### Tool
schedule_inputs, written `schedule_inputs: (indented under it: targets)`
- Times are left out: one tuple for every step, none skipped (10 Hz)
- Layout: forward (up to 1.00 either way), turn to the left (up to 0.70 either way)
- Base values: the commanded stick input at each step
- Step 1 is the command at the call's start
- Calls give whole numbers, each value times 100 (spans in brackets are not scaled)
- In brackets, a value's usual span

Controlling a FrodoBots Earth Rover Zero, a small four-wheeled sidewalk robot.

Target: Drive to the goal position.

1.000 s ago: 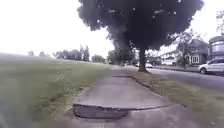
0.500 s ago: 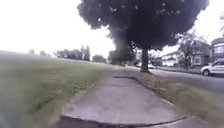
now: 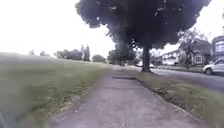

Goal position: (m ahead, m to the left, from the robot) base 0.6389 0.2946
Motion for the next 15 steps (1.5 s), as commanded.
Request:
schedule_inputs:
  targets:
    - [70, 0]
    - [70, 0]
    - [70, 0]
    - [70, 0]
    - [70, 0]
    - [70, 0]
    - [70, 0]
    - [70, 0]
    - [70, 0]
    - [70, 0]
    - [70, 0]
    - [70, 0]
    - [70, 0]
    - [70, 0]
    - [70, 10]
